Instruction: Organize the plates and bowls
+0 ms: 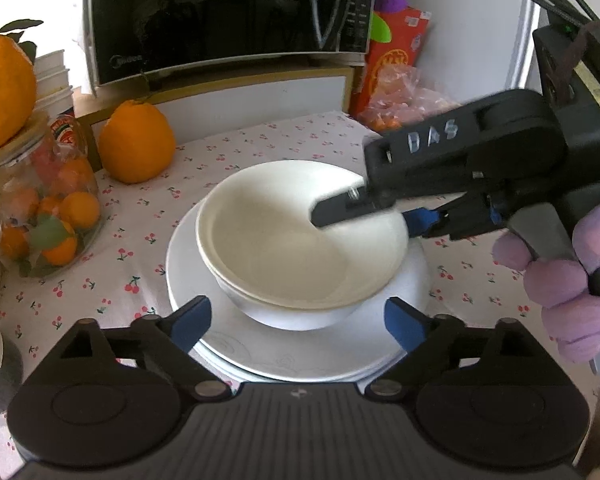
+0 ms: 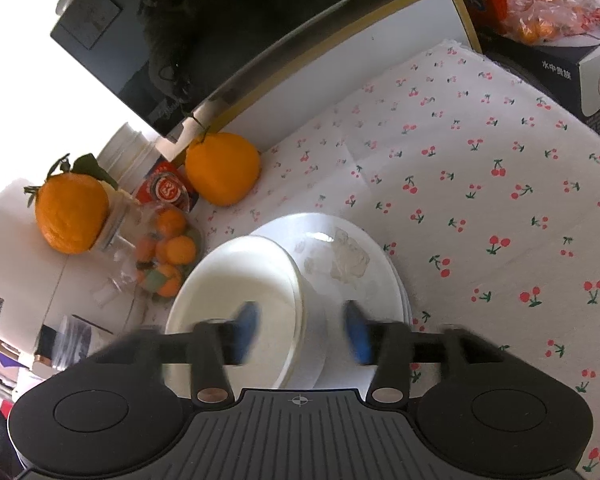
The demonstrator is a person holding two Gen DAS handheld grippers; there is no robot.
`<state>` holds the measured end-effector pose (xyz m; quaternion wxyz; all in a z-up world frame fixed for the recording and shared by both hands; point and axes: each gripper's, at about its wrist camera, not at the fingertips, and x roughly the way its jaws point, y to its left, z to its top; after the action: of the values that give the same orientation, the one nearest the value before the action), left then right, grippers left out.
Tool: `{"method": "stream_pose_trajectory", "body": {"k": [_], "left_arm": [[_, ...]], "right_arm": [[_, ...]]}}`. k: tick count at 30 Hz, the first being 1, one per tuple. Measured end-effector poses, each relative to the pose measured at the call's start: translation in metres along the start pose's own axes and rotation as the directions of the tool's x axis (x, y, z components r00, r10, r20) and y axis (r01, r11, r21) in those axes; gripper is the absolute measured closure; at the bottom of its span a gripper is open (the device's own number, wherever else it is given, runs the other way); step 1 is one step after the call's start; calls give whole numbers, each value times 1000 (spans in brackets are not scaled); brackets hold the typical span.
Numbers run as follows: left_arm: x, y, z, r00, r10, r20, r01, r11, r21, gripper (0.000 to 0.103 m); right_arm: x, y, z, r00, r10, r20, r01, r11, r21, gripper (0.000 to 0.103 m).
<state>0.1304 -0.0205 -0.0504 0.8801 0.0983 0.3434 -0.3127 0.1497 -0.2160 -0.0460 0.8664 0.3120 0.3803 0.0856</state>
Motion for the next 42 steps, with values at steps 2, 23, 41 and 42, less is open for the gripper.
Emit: {"method": "stream_pose_trajectory", "body": {"k": [2,23,41,42], "left_arm": [[-3,-2,1,1000,-5,-8,5,1000,6,2],[-45,-21,-9,999,12,-51,-12,1000,-15,0],[-83,-24,-27,971,207,-120,-238,891,-387,0],[-84,-24,-27,968,219,-121,-250,883,-397,0]], "right_arm": [[-5,1,1,1000,2,13,-2,1000,-12,37],[-71,-1,-9,998,-51,29,56,980,-193,29],[-108,-5,-47,971,-235,-46,211,933,-293,21],[-109,-3,-49,970,-238,-46,215,932,-291,21]]}}
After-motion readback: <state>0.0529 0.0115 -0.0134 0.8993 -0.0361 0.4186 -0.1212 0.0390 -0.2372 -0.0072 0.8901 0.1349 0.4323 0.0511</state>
